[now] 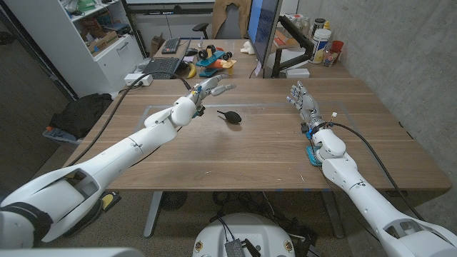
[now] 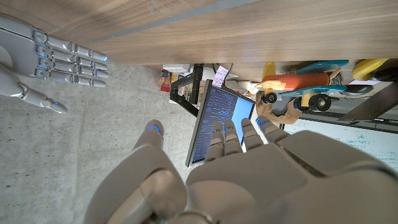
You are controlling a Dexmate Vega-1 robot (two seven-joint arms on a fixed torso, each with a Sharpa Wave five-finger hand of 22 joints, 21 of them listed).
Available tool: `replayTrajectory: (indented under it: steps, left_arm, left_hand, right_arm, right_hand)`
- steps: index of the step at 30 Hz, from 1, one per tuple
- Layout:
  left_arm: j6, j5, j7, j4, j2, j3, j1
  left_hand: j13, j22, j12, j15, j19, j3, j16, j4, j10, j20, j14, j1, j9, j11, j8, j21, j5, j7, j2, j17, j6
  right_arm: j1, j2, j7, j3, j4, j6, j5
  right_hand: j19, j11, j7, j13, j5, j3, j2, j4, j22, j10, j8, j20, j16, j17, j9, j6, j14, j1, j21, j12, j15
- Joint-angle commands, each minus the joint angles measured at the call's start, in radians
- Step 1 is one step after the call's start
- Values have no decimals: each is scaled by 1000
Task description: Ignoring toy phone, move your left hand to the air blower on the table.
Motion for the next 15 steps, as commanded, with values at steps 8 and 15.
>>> replayTrajectory:
  steps: [8,15]
  left_arm:
    - [38,92,-19,-44,8,35,-1]
    - [52,136,-39,-56,18,53,-4]
  left_hand:
    - [1,3,7,2,13,4,8,-8,14,9,14,18,4,0,1,-2,-6,2,3,2,11]
    - [3,4,17,0,19,3,15,-12,50,12,45,21,4,-9,2,-3,-7,-3,6,3,25]
  right_arm:
    - [18,10,15,-6,27,5,1]
    - [24,11,15,-8,29,4,-2]
  right_hand:
    - [0,2,-5,5,3,1,-2,-2,1,8,-3,7,6,2,1,8,6,-1,-1,0,0]
    - [-1,1,-6,5,3,0,-2,-2,1,8,-4,8,6,2,1,7,6,-2,-1,0,1]
